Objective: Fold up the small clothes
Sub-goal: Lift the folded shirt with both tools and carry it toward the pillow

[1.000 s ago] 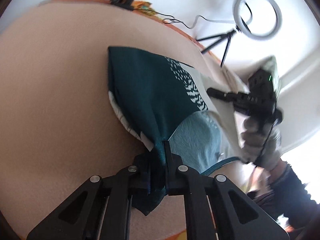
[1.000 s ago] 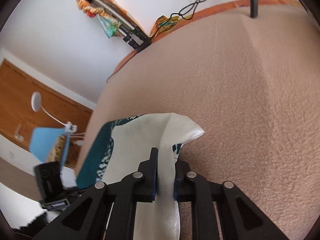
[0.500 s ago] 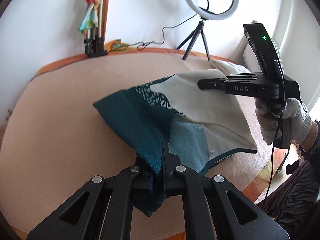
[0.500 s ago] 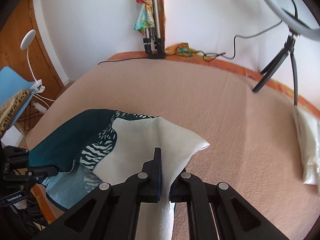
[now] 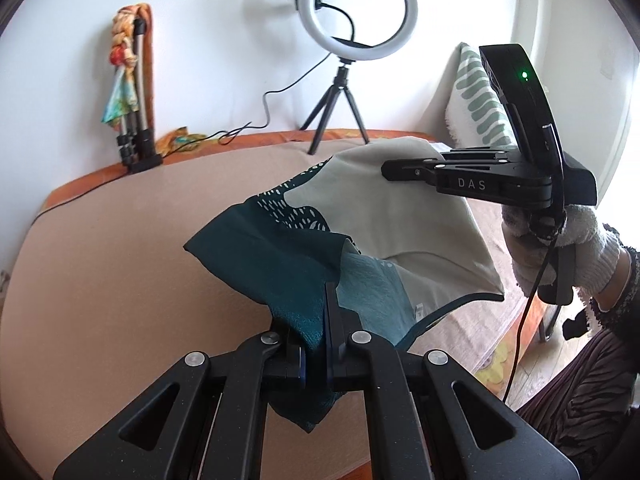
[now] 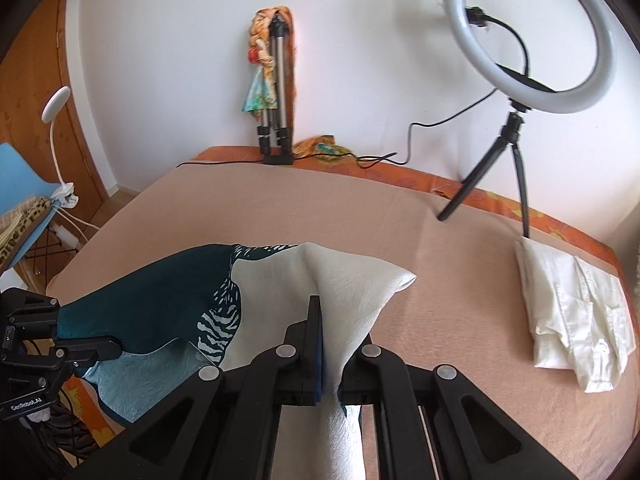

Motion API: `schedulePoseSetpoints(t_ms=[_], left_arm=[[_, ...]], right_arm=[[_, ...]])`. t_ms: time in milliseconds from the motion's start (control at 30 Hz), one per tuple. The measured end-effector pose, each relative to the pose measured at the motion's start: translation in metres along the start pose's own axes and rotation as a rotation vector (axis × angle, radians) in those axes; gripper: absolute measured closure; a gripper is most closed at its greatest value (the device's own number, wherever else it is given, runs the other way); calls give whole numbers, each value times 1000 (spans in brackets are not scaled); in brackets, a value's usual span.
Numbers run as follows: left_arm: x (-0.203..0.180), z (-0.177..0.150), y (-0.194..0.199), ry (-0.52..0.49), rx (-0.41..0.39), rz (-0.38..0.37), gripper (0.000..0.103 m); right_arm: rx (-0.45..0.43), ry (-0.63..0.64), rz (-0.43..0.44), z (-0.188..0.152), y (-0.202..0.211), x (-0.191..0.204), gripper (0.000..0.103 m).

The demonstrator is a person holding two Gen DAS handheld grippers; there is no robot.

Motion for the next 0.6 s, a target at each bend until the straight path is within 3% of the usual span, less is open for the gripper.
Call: schedulePoseSetpoints(t_ms=[333, 600], left_arm=[[-56, 37, -18, -51, -35, -119, 99], [-113, 76, -40, -93, -86, -190, 99]], right_arm=[[-31, -65, -60, -12, 43, -50, 102], [-80, -113, -124, -10, 94, -117, 102]])
Point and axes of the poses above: each gripper's, at about its wrist camera, not at the fingertips, and y roughly against the way its jaws point, x to its left, z to its top, the point moved 6 cm from there along -y, roughly the way its jaws point, and after that the axes turned 12 degrees about z, right-handed, at the moved point
